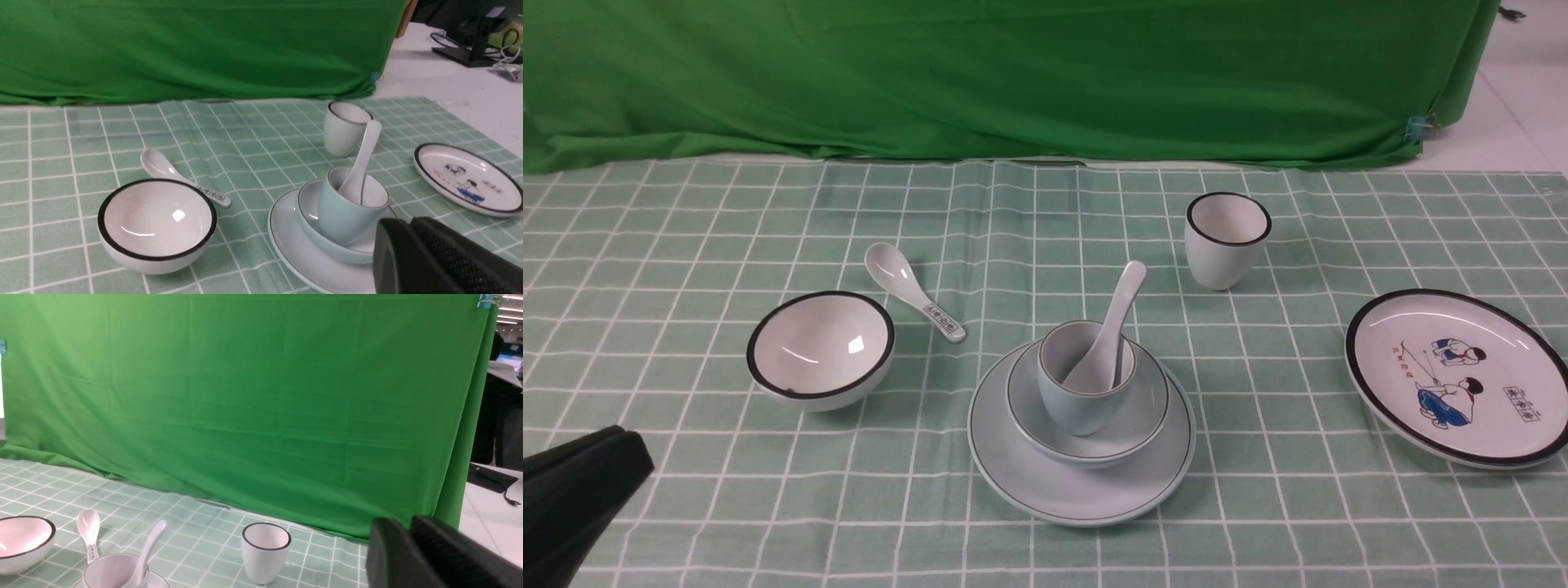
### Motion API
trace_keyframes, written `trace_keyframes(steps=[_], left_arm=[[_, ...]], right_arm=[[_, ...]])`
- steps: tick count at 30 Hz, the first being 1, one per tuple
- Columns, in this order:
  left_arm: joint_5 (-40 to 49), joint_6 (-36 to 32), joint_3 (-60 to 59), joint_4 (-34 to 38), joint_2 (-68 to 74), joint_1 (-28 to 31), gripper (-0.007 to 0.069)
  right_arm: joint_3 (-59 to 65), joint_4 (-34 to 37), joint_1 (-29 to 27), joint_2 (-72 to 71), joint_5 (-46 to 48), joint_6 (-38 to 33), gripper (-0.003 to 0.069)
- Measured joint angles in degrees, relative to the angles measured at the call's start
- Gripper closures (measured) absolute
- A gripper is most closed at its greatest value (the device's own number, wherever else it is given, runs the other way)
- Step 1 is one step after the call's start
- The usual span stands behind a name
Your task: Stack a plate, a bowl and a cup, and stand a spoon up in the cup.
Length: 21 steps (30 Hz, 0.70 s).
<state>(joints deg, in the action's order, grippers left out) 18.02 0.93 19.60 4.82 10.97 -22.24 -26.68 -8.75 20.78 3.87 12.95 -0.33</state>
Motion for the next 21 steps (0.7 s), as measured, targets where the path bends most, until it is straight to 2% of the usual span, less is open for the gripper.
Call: trace_keyframes(steps=[1,3,4,6,7,8,11,17,21], left_arm=[[-2.0,-4.2,-1.5,2.5,-0.9,2.5,0.0613],[-3.5,-7.4,-2.8,4.7,-2.0,4.5,0.0613],[-7.0,-10.6,-6.8,7.1,-4.2,9.5,0.0613],[-9.1,-11.8,-8.9,7.4,-5.7,12.9,0.0613],[-11.2,-12.3,-12.6,7.4,-7.8,17.6,0.0613],[-11.6,-12.5,-14.5,7.4,-9.1,20.0,0.0613],[-12.1,-12.8,-18.9,7.3,-10.7,24.2,0.0613],[-6.3,-12.7,-20.0,4.2,-10.9,24.8,0.0613],[-5.6,-12.7,-20.0,3.6,-10.9,24.6,0.0613]], right_arm=[[0.0,0.0,0.0,0.0,0.0,0.0,0.0541],[0.0,0.0,0.0,0.0,0.1,0.3,0.054],[0.0,0.0,0.0,0.0,0.1,0.3,0.0536],[0.0,0.0,0.0,0.0,0.1,0.3,0.0531],[0.0,0.0,0.0,0.0,0.1,0.3,0.0529],[0.0,0.0,0.0,0.0,0.1,0.3,0.0525],[0.0,0.0,0.0,0.0,0.1,0.3,0.0518],[0.0,0.0,0.0,0.0,0.1,0.3,0.0503],[0.0,0.0,0.0,0.0,0.1,0.3,0.0498]])
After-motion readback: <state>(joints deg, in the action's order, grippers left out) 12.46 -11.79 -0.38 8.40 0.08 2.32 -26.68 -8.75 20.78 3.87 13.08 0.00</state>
